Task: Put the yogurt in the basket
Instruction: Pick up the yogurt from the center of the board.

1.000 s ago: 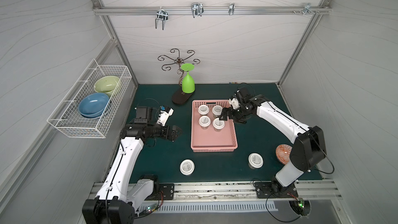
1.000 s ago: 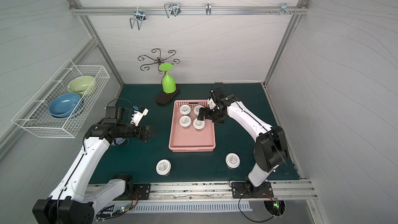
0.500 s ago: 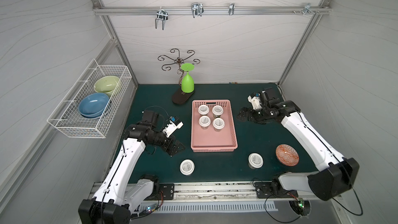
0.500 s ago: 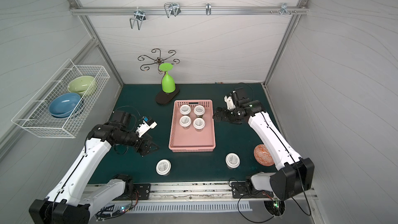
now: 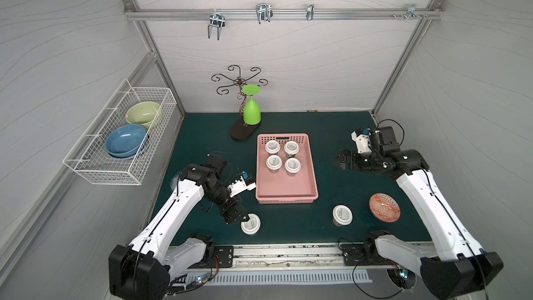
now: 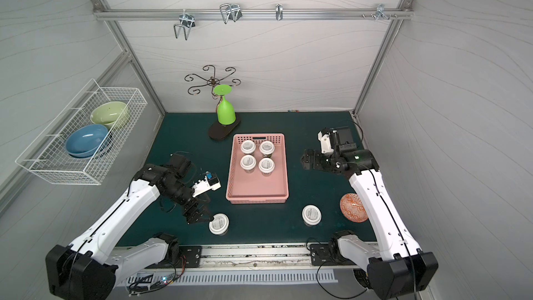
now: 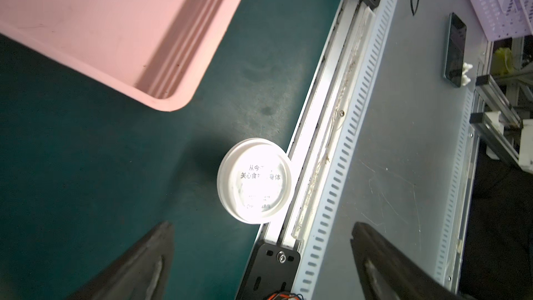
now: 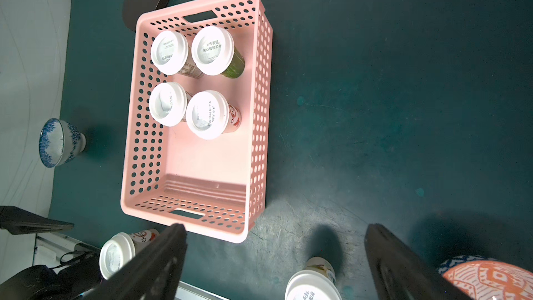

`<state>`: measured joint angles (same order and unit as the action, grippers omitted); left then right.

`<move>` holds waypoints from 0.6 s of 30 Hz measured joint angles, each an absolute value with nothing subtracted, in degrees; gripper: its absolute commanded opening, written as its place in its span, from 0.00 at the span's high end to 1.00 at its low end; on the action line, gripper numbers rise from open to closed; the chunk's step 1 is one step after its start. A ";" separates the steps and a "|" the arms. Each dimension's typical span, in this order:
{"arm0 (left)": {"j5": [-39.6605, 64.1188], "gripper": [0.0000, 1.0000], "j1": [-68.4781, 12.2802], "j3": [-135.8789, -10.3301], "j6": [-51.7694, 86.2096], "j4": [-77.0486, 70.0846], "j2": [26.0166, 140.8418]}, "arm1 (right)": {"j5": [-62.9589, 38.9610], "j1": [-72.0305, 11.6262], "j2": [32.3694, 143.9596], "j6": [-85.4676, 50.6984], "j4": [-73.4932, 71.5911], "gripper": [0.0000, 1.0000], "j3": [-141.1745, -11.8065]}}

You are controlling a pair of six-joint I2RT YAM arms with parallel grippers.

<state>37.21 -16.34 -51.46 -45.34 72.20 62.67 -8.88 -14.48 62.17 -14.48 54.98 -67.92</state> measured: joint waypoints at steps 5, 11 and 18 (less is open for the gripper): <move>36.14 0.01 -19.29 -50.92 -47.77 72.20 65.36 | -7.25 -14.48 59.22 -13.54 55.05 0.01 -65.08; 34.28 0.01 -22.61 -48.45 -48.42 71.11 68.69 | -5.37 -14.48 56.25 -13.10 55.07 0.01 -62.41; 32.91 0.01 -25.61 -45.93 -47.33 66.87 72.01 | -4.43 -14.48 55.37 -12.73 55.35 0.01 -61.43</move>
